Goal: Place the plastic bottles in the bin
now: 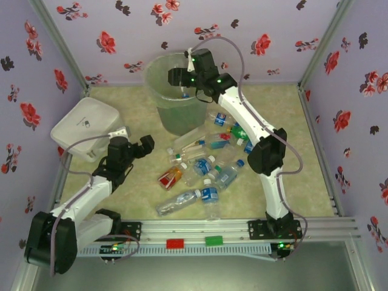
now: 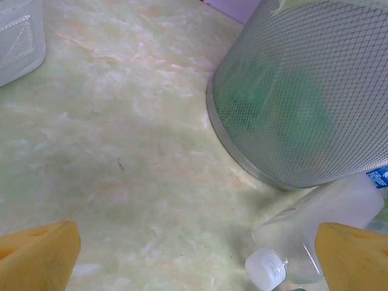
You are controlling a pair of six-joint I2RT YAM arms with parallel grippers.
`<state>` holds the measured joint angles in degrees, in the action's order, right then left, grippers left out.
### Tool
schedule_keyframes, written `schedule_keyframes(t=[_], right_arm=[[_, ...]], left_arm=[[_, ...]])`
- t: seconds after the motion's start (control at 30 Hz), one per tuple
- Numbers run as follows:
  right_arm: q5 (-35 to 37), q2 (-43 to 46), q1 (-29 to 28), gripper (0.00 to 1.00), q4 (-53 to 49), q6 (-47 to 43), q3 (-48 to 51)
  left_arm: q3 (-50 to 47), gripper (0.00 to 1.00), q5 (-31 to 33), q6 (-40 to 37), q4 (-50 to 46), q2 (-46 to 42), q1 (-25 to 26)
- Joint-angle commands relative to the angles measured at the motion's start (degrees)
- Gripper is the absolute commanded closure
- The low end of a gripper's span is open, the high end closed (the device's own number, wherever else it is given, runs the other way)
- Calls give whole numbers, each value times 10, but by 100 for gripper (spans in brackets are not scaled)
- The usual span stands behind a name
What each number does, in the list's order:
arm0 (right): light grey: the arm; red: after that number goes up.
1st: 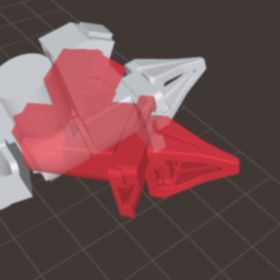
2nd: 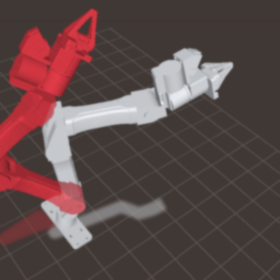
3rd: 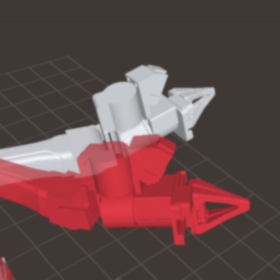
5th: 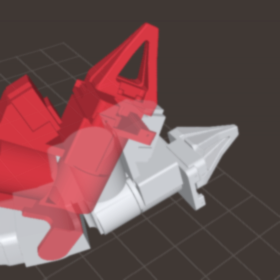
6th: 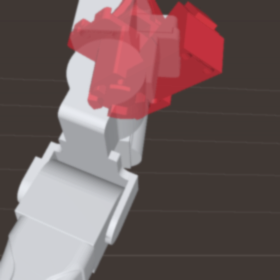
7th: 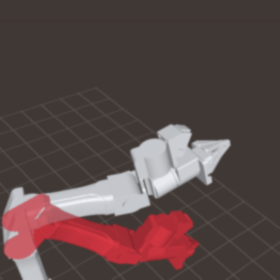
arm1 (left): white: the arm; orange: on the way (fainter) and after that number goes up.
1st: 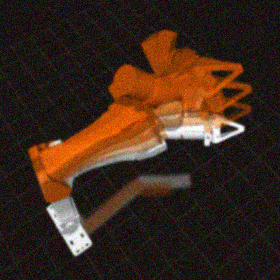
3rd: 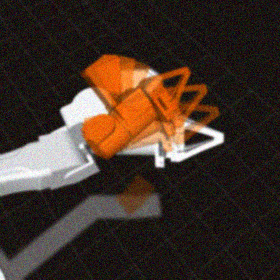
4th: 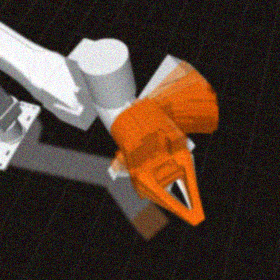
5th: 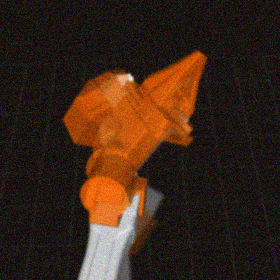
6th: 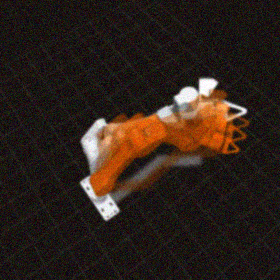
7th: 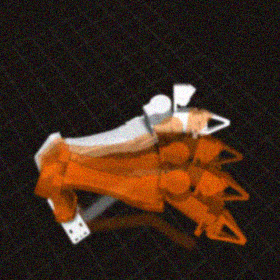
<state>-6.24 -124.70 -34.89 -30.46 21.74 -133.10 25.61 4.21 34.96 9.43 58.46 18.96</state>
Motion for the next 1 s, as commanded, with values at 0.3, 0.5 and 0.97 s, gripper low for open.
schedule_keyframes(t=[0.3,0.5,0.97], right_arm=[[24,79,-9,0,-1,-46,-2],[33,192,-13,0,35,-40,142],[249,480,-13,0,107,23,624]], left_arm=[[-19,0,-43,-23,-13,-32,-4],[-13,0,-92,-34,-15,-44,4],[31,0,-103,-61,-180,-103,142]])
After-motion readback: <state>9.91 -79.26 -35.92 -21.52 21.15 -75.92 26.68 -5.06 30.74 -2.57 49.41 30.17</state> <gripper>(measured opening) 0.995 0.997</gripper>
